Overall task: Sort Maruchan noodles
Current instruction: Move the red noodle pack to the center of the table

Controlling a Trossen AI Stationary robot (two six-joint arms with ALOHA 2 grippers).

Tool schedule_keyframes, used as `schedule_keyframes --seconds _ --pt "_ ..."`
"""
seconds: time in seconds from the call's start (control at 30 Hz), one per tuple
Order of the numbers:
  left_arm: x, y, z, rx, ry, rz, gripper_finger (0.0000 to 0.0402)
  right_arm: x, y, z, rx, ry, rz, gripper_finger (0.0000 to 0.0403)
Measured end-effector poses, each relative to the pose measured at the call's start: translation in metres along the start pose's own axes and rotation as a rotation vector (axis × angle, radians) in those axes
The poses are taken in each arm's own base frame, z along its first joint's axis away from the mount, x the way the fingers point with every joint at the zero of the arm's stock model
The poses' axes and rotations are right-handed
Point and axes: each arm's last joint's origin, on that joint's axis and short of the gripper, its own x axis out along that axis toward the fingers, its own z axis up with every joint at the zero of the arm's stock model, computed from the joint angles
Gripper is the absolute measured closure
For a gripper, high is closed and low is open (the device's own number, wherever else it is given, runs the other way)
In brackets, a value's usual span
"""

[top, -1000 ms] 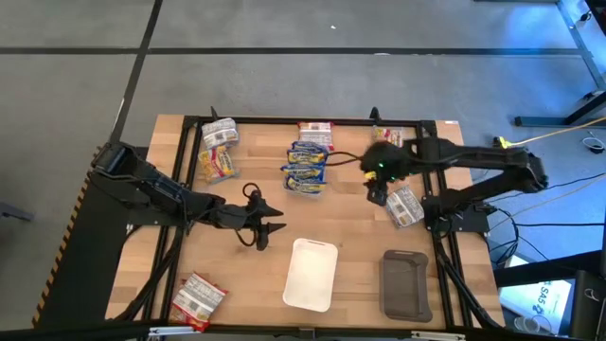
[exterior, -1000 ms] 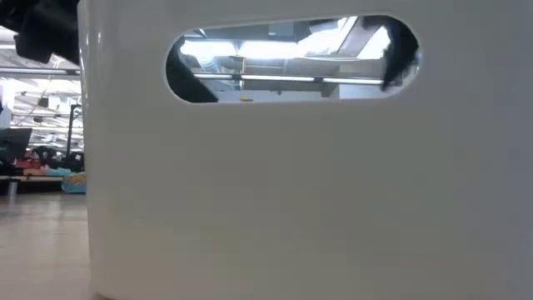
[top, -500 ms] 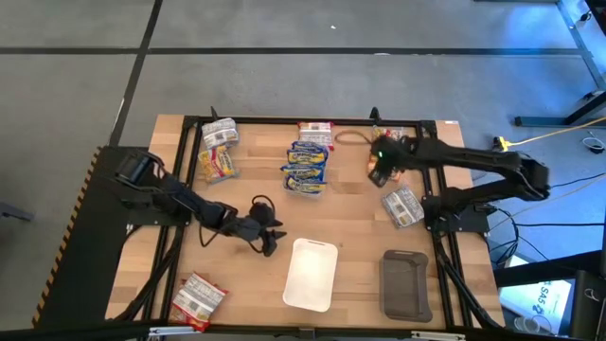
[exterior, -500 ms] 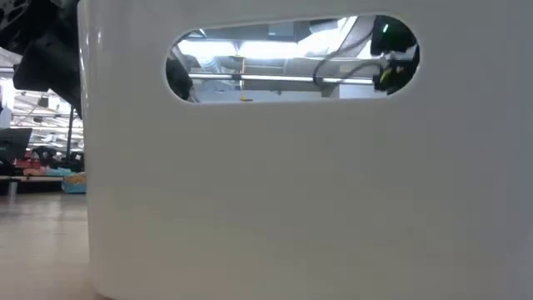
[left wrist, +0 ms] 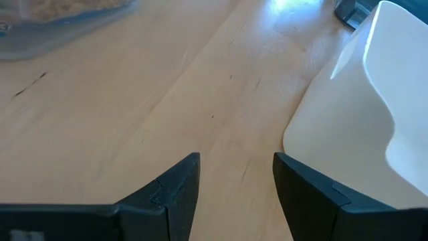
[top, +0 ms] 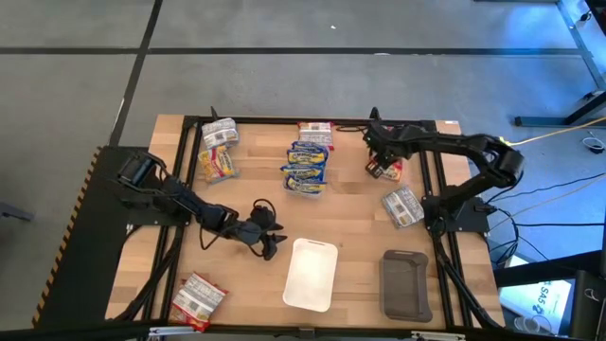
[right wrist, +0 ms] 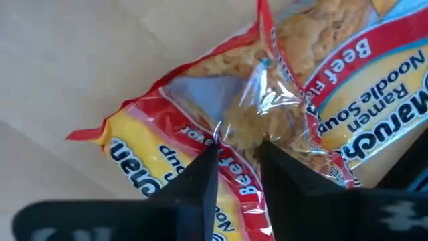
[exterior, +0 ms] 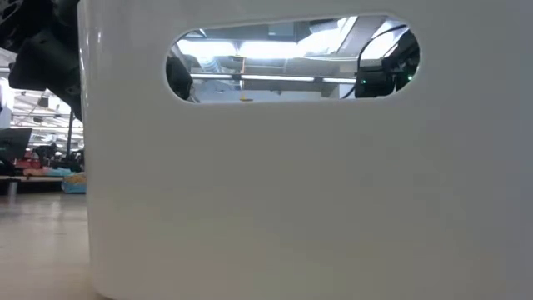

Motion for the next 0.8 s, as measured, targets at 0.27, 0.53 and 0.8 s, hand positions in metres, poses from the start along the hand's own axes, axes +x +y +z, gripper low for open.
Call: schedule_keyframes --seconds 0.27,0.53,0.8 --pt "0.0 0.0 0.0 0.004 -0.004 0.005 0.0218 -0.008 0.036 -0.01 -0.107 0.002 0.104 0.0327" --pt "0.0 0.0 0.0 0.006 -0.004 0.005 0.0218 -0.018 0.076 -0.023 -0.221 -0.012 0.207 0.0327" --pt "0.0 0.001 0.001 0.007 -0.01 0.011 0.0218 -0.033 0.095 -0.031 -0.285 -0.088 0.201 0.0327"
